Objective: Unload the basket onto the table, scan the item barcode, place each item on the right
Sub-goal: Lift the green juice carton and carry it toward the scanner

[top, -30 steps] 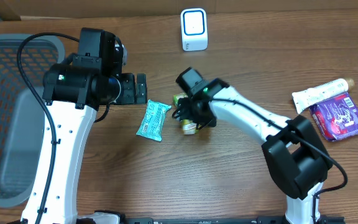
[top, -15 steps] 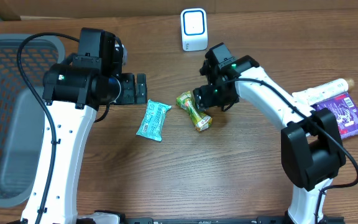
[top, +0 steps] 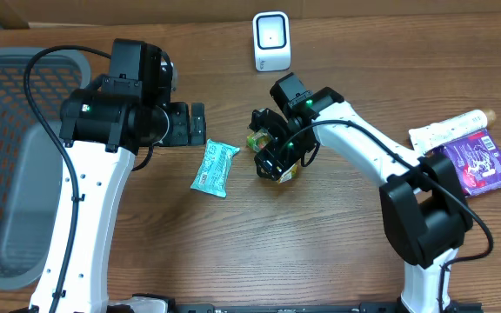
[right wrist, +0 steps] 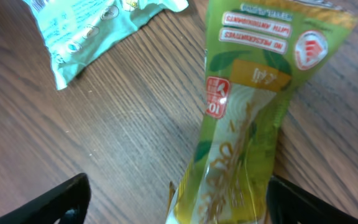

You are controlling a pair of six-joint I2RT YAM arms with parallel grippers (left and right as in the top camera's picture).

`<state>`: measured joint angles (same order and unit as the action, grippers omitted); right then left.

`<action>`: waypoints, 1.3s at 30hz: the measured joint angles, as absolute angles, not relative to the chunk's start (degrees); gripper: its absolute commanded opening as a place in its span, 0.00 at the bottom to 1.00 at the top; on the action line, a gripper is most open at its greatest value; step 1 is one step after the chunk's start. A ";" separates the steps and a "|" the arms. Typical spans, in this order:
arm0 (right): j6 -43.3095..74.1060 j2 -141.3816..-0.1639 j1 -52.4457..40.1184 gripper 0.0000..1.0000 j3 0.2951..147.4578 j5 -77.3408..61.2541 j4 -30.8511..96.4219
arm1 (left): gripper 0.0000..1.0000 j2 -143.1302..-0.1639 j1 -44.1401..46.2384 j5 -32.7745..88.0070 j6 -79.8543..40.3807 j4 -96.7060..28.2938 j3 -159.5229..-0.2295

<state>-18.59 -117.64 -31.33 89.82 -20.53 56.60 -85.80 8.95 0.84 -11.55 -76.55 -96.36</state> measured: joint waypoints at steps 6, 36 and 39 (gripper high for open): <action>-19.46 -120.97 -31.14 0.71 89.47 -19.68 55.77 | 1.00 -85.80 8.95 0.84 -11.55 -76.53 -96.36; -10.52 -122.28 -26.94 0.06 91.46 -24.38 65.67 | 1.00 -85.80 8.95 0.84 -11.55 -76.53 -96.36; -12.27 -122.65 -24.77 0.04 96.62 -32.23 70.74 | 1.00 -85.80 8.95 0.84 -11.55 -76.55 -96.36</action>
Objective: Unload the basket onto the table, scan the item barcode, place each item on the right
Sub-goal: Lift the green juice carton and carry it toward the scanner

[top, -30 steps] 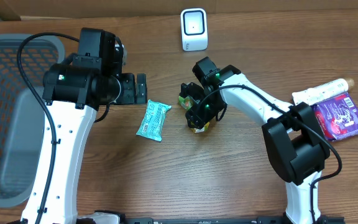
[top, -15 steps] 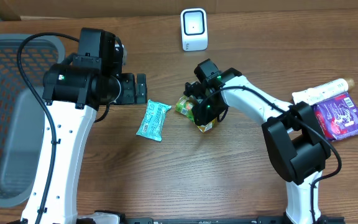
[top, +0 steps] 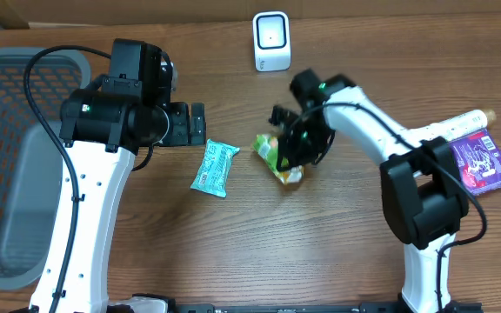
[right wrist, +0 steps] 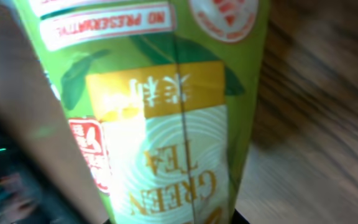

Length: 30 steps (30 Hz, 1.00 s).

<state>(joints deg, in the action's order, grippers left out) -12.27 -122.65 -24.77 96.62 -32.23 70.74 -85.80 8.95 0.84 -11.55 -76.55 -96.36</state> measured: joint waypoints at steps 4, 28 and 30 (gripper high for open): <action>-16.32 -122.65 -21.28 0.04 104.16 -42.68 78.70 | 1.00 -85.80 8.95 0.84 -11.55 -76.55 -96.36; -22.15 -114.06 -14.28 0.04 117.86 -62.76 84.58 | 0.99 -85.80 8.95 0.84 -11.55 -76.53 -96.36; -19.86 -112.88 -14.28 0.04 117.97 -62.70 82.00 | 0.99 -85.80 8.95 0.84 -11.55 -76.53 -96.36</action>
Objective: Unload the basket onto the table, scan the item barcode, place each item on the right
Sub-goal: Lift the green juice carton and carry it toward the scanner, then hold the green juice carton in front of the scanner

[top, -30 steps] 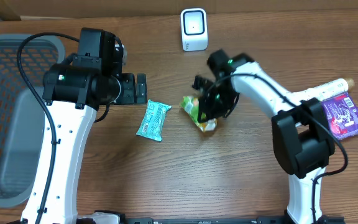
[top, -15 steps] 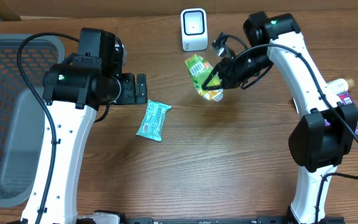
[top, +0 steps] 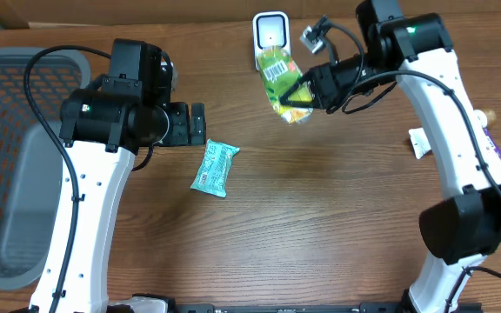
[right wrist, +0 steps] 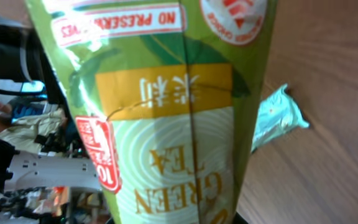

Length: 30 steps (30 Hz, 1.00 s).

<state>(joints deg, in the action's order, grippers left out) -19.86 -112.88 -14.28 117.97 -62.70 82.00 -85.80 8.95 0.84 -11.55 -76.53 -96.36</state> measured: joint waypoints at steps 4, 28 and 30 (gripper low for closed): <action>-13.52 -111.57 -14.28 0.04 118.17 -60.27 77.06 | 1.00 -85.80 8.95 0.84 -11.55 -76.53 -96.36; 11.27 -111.46 -21.74 0.04 118.19 -2.70 51.51 | 1.00 -85.80 8.95 0.84 -11.55 -76.53 -96.36; 9.30 -111.53 -24.01 0.04 118.19 6.33 47.44 | 1.00 -85.80 8.95 0.82 -11.55 -76.53 -96.36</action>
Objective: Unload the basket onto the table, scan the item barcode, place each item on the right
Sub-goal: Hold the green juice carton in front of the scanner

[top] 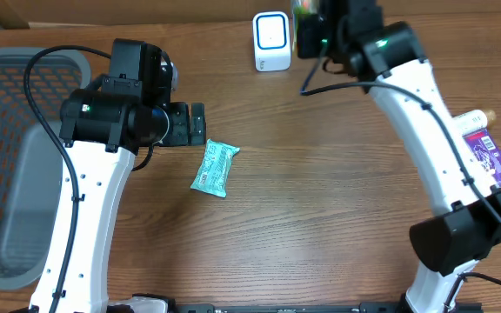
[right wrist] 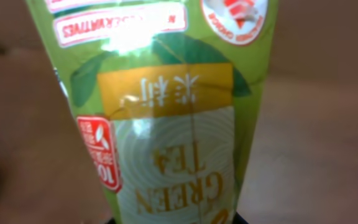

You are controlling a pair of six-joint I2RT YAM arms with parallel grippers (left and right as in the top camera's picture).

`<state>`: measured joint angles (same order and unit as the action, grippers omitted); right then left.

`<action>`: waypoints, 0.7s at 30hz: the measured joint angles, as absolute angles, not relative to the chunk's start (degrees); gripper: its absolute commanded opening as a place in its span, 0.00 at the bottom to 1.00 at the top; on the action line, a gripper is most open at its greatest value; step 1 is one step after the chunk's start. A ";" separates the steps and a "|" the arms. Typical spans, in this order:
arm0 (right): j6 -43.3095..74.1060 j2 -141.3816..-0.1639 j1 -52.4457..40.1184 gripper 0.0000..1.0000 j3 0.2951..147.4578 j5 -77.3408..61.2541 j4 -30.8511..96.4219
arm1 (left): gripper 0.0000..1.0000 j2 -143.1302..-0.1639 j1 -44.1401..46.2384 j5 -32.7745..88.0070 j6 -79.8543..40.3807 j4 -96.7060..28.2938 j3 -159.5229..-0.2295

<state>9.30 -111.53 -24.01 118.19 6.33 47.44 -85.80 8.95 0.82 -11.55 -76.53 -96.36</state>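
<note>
A green tea packet (right wrist: 173, 118) fills the right wrist view, its lower end running down between the jaws at the bottom edge. My right gripper (top: 316, 24) is shut on it, raised at the table's far edge just right of the white barcode scanner (top: 270, 41). Overhead, only a sliver of the green tea packet (top: 303, 22) shows beside the wrist. My left gripper (top: 197, 124) hangs open at mid-left, just above a teal snack packet (top: 215, 168) lying on the table.
A grey mesh basket (top: 20, 165) takes up the left side. A purple packet (top: 485, 158) and a white tube (top: 462, 124) lie at the right edge, partly behind my right arm.
My right gripper has moved up and back with the green tea packet, from in front of and right of the scanner to the far edge beside it. The left arm has not moved.
My right gripper was open around the green tea packet lying at mid-table. It then was shut on the packet low over the table. Afterwards it held the packet up near the scanner, and now holds it at the far edge beside the scanner.
</note>
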 measured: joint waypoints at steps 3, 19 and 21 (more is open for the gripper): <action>4.05 -112.16 -27.03 0.04 118.19 17.76 40.27 | 1.00 -85.80 8.95 0.84 -11.55 -76.53 -96.36; -29.69 -133.69 -28.91 0.04 118.69 43.38 15.79 | 1.00 -85.80 8.95 0.84 -11.55 -76.53 -96.36; -32.86 -135.96 -28.91 0.04 118.69 45.19 14.09 | 1.00 -85.80 8.95 0.84 -11.55 -76.53 -96.36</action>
